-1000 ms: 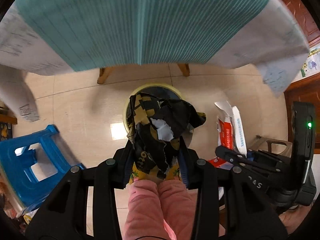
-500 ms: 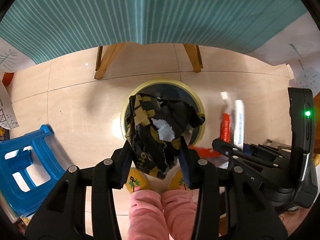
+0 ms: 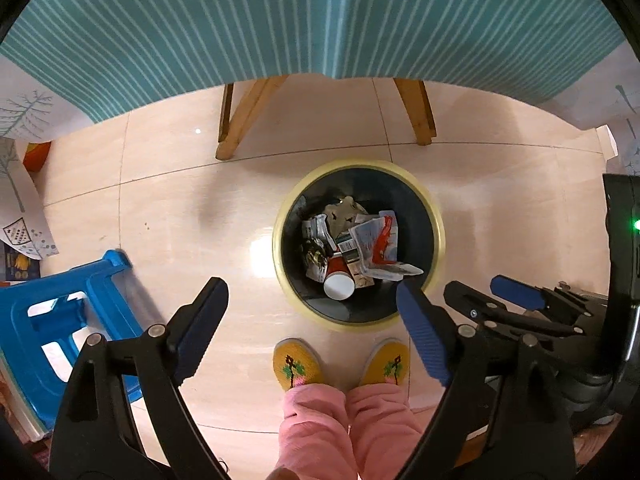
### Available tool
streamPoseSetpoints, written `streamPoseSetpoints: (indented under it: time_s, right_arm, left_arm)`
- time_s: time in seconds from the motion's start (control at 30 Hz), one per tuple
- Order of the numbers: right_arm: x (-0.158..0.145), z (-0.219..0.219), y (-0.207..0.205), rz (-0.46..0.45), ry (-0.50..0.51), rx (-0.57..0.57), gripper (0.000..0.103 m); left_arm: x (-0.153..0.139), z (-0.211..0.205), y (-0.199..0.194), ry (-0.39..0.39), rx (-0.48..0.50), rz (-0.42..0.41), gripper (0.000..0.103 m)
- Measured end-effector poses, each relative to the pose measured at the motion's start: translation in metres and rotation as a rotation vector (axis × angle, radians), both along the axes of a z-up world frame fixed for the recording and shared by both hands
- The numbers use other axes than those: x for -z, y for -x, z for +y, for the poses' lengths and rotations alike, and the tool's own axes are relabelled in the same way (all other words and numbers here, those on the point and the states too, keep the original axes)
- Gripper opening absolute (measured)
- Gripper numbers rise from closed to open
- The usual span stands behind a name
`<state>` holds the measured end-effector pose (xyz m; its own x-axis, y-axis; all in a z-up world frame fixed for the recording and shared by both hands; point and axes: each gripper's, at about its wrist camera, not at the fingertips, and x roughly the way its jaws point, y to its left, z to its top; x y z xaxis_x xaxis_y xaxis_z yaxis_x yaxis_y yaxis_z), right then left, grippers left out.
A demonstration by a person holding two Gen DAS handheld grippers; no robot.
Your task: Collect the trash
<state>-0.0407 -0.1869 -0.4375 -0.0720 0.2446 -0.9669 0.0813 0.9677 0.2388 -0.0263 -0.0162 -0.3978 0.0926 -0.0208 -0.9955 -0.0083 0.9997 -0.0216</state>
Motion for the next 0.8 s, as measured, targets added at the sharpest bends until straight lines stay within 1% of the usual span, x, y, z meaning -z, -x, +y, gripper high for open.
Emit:
streamPoseSetpoints:
  time_s: [0.17, 0.27, 0.5, 0.63, 0.7, 0.8]
  right_arm:
    - [-0.009, -0.002, 0.003, -0.053, 0.005, 0.004, 0.067]
    - [-0.014, -0.001, 0.005, -0.089, 0.008, 0.009, 0.068]
    - [-0.030, 0.004, 0.009, -0.144, 0.001, 0.027, 0.072]
    - [-0.049, 0.011, 0.010, -0.184, 0.010, 0.017, 0.072]
    - [-0.065, 0.016, 0.010, -0.206, 0.016, 0.005, 0.072]
    - [-0.089, 0.021, 0.012, -0.228, 0.018, -0.003, 0.072]
  left_arm:
    - [-0.011, 0.003, 0.001, 0.000, -0.011, -0.031, 0.084]
    - [-0.015, 0.008, 0.002, 0.000, -0.019, -0.043, 0.084]
    - [-0.029, 0.018, 0.007, -0.002, -0.044, -0.073, 0.084]
    - [-0.046, 0.023, 0.008, 0.005, -0.057, -0.092, 0.085]
    - [-0.055, 0.026, 0.009, 0.006, -0.061, -0.102, 0.085]
    - [-0.077, 0.029, 0.009, 0.005, -0.066, -0.119, 0.085]
